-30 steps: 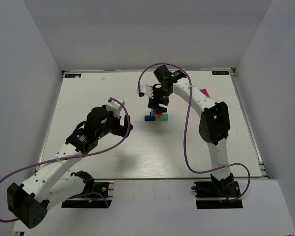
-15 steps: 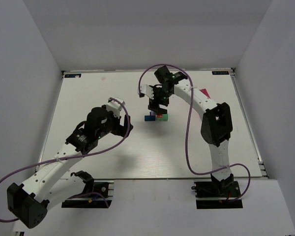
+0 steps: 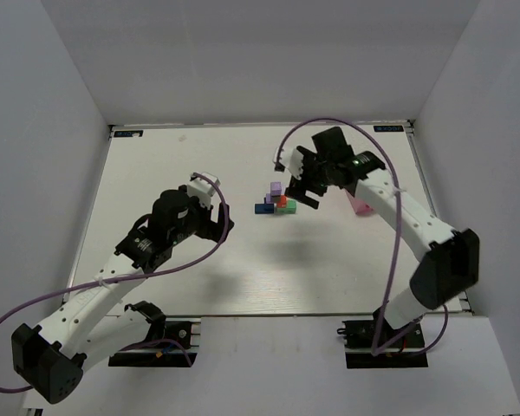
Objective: Build the wood block tower
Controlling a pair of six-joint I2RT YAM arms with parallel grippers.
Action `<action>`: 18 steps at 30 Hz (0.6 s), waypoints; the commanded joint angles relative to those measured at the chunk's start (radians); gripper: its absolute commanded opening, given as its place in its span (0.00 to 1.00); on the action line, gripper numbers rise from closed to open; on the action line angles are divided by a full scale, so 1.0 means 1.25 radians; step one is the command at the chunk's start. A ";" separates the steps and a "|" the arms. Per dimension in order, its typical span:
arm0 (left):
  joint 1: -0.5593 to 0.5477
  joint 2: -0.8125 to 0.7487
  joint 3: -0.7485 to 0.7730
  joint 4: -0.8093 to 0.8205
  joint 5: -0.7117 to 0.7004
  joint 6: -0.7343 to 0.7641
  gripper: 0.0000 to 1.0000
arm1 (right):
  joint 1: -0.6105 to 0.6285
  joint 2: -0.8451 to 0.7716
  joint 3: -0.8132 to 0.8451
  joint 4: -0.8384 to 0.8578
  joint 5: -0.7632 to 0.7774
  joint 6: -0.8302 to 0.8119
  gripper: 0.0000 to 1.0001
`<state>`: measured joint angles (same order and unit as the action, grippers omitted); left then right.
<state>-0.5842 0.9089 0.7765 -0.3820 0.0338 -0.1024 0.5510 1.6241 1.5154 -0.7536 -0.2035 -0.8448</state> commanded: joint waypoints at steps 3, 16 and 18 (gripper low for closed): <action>0.004 -0.040 -0.014 0.017 0.018 0.036 1.00 | -0.025 -0.229 -0.263 0.233 0.090 0.193 0.90; 0.004 -0.079 -0.036 0.041 0.060 0.088 1.00 | -0.035 -0.674 -0.608 0.363 0.126 0.392 0.90; 0.004 -0.088 -0.036 0.041 0.052 0.088 1.00 | -0.035 -0.715 -0.629 0.371 0.109 0.398 0.90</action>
<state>-0.5842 0.8337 0.7410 -0.3504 0.0937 -0.0078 0.5079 0.7849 0.7563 -0.3874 -0.0494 -0.4061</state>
